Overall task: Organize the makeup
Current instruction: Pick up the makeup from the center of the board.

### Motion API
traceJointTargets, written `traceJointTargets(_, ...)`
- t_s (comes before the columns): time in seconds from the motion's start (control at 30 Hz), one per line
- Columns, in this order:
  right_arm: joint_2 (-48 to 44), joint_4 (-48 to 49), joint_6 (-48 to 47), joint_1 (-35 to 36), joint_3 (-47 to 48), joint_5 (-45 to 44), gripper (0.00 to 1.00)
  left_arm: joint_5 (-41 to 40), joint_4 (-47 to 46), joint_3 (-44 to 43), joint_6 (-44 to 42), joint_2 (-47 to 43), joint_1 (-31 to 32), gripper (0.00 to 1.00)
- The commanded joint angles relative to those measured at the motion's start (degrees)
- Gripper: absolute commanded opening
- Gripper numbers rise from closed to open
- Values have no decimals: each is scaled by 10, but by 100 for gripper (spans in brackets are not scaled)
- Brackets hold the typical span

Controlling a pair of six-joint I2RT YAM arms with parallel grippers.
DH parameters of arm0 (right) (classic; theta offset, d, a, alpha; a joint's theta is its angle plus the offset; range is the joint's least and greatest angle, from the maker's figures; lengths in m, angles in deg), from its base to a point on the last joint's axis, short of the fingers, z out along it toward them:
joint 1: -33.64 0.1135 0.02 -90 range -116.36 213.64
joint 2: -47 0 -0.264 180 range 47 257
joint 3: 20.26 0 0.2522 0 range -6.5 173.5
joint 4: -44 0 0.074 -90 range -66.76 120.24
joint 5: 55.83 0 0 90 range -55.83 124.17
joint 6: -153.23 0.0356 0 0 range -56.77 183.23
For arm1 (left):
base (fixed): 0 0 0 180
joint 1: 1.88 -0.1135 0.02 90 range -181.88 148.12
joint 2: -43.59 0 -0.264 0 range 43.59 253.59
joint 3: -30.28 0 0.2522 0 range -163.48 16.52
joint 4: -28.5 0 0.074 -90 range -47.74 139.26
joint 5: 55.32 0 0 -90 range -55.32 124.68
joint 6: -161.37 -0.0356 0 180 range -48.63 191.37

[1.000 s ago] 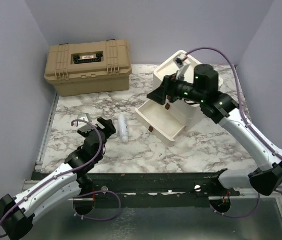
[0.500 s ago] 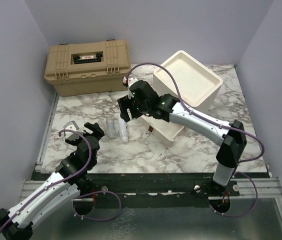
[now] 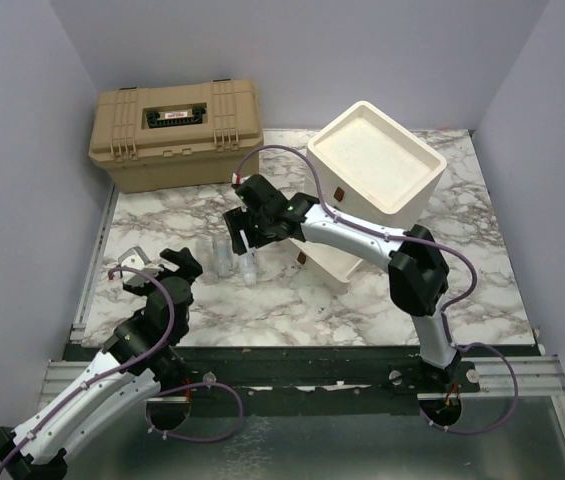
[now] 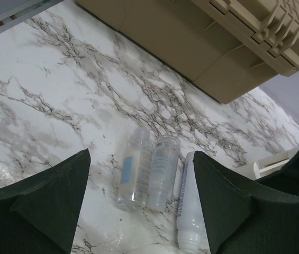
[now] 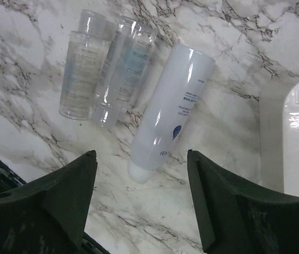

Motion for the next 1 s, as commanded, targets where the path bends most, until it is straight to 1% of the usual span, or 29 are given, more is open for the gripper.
traceJointTargets(0.0,36,-27,21,3,34,8,75,-18,12,7,6,-23,-1,81)
traceJointTargets(0.03,43,-29,26,3,37,-7,76,-17,13,6,4,-28,-2,81)
traceJointTargets(0.13,65,-38,37,3,48,-14,76,-12,14,8,1,-39,-1,82)
traceJointTargets(0.4,102,-55,52,4,69,-17,77,3,15,14,4,-36,-1,83)
traceJointTargets(0.47,110,-60,55,3,73,-18,76,4,15,14,5,-30,-2,84)
traceJointTargets(0.67,124,-64,52,3,77,-15,68,6,15,13,3,-18,-1,87)
traceJointTargets(0.97,144,-51,61,3,76,-10,69,7,15,14,-11,-15,-1,88)
